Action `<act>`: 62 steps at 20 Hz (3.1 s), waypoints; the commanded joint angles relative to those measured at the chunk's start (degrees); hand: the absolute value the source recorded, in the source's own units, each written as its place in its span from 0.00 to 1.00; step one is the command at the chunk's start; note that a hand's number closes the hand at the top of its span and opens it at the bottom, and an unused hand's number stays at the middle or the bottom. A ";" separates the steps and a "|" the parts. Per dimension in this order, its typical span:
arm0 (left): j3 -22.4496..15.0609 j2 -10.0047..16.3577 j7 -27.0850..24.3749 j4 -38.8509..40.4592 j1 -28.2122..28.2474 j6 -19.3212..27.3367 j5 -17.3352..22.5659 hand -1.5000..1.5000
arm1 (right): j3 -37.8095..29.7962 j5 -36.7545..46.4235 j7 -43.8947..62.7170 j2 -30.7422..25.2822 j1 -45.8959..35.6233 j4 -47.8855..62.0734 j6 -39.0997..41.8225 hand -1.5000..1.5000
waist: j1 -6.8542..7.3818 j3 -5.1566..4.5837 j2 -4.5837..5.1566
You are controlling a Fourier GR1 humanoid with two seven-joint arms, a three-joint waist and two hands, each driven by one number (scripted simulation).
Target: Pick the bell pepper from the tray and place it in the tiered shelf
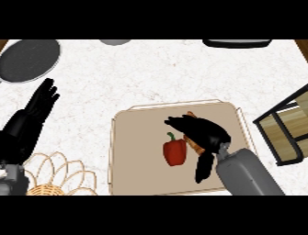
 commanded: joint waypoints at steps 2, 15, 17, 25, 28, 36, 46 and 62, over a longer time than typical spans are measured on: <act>-0.58 -1.61 0.68 1.91 -2.29 -0.08 -1.20 0.50 | 1.80 3.48 -6.20 0.88 2.78 7.12 -5.64 0.00 | -0.09 0.10 0.29; -0.79 -3.40 -2.73 -0.23 1.50 -0.34 -3.08 0.50 | -2.20 7.33 -12.14 2.60 -1.37 17.94 -14.91 1.00 | 0.45 0.12 0.40; 2.78 0.07 -0.82 -1.01 1.57 -3.19 -0.05 0.50 | -1.31 9.46 -11.47 3.76 0.12 14.66 -19.24 1.00 | 0.32 0.11 0.26; 0.52 -2.91 -1.79 2.33 -1.64 -0.86 -3.73 0.50 | -4.31 11.71 -15.48 4.67 -1.93 15.70 -28.06 1.00 | -0.16 0.09 0.26; 2.49 -1.44 1.62 -1.00 -0.85 -2.72 -0.43 0.50 | -9.48 6.95 -21.45 1.33 -1.75 13.22 -28.15 1.00 | -0.16 0.11 0.21; 3.17 -2.23 0.51 -1.40 3.43 -0.11 -2.68 0.50 | -11.86 3.40 -12.76 -1.58 17.95 -12.31 -26.21 1.00 | -6.00 -0.10 -1.65; 6.10 -0.98 -1.51 -1.69 6.99 -0.42 -1.89 0.50 | -21.61 -2.04 -9.39 -7.96 40.84 -50.97 -27.37 1.00 | -8.18 -0.20 -1.68; 2.28 -2.41 0.69 -3.42 3.08 -1.98 -2.09 0.50 | -32.71 -15.93 15.37 -5.93 36.24 -74.14 -17.88 1.00 | -1.07 -0.09 -0.10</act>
